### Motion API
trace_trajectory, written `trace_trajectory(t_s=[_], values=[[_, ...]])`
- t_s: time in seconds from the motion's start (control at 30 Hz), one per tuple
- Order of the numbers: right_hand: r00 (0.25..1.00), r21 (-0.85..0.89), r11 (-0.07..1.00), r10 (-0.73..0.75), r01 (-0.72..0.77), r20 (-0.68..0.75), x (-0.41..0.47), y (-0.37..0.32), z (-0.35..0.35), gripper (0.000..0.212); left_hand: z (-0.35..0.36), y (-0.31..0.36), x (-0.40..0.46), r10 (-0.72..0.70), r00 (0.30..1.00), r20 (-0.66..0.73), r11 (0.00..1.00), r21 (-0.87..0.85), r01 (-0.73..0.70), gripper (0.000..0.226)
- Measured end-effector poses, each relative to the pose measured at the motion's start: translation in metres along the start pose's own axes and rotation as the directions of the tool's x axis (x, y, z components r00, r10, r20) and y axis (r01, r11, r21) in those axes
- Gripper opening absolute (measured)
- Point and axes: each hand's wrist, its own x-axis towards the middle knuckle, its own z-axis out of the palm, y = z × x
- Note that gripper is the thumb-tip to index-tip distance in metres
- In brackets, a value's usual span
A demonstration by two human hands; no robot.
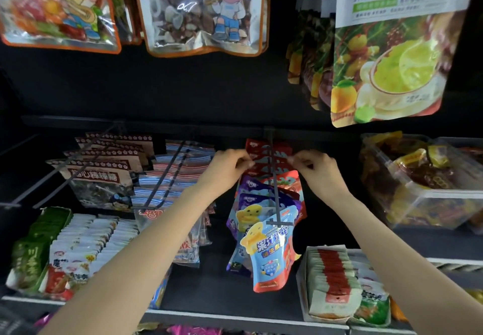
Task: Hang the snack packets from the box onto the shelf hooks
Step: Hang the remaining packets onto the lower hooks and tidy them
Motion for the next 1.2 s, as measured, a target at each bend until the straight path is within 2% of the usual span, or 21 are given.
trace_trajectory(t_s=[0.07,0.13,0.23,0.4,0.57,0.7,0.83,0.97,1.1,1.2], values=[[0.994,-0.037,0.998,-0.037,0.041,0.102,-0.007,0.0,-0.001,0.021,-0.001,0.002,-0.003,0.005,0.997,0.081,1.0,-0.014,-0.004,0.021],[0.983,-0.112,0.991,-0.05,0.071,0.179,-0.008,0.0,-0.001,0.017,0.0,0.001,-0.001,-0.012,0.996,0.09,1.0,0.002,0.012,0.019],[0.987,-0.163,0.983,-0.053,0.079,0.153,-0.005,0.0,0.0,0.014,0.004,0.003,0.001,-0.058,0.995,0.075,0.998,0.017,0.057,0.019],[0.992,-0.161,0.983,-0.072,0.088,0.106,-0.008,0.002,0.004,0.013,0.007,0.008,-0.003,-0.104,0.995,0.004,0.991,-0.08,0.104,0.017],[0.993,-0.171,0.984,-0.033,0.051,0.11,-0.011,0.001,0.005,0.015,0.01,0.006,-0.008,-0.109,0.994,-0.009,0.989,-0.101,0.108,0.015],[0.991,-0.143,0.99,0.002,0.018,0.133,-0.011,0.003,0.006,0.017,0.01,0.007,-0.009,-0.127,0.992,-0.007,0.985,-0.118,0.125,0.016],[0.989,-0.04,0.997,0.067,-0.062,0.134,-0.012,0.006,0.009,0.018,0.006,0.01,-0.01,-0.122,0.992,0.009,0.986,-0.114,0.122,0.016],[0.986,-0.041,0.997,0.073,-0.067,0.15,-0.015,0.006,0.007,0.016,0.008,0.011,-0.015,-0.196,0.981,-0.009,0.976,-0.095,0.194,0.022],[0.995,-0.02,0.997,0.073,-0.072,0.071,-0.025,0.008,0.01,0.027,0.011,0.011,-0.026,-0.313,0.95,-0.011,0.948,-0.063,0.311,0.025],[0.985,0.027,0.987,0.161,-0.159,-0.063,-0.04,0.01,0.017,0.036,0.01,0.015,-0.034,-0.337,0.941,0.041,0.937,-0.079,0.339,0.03]])
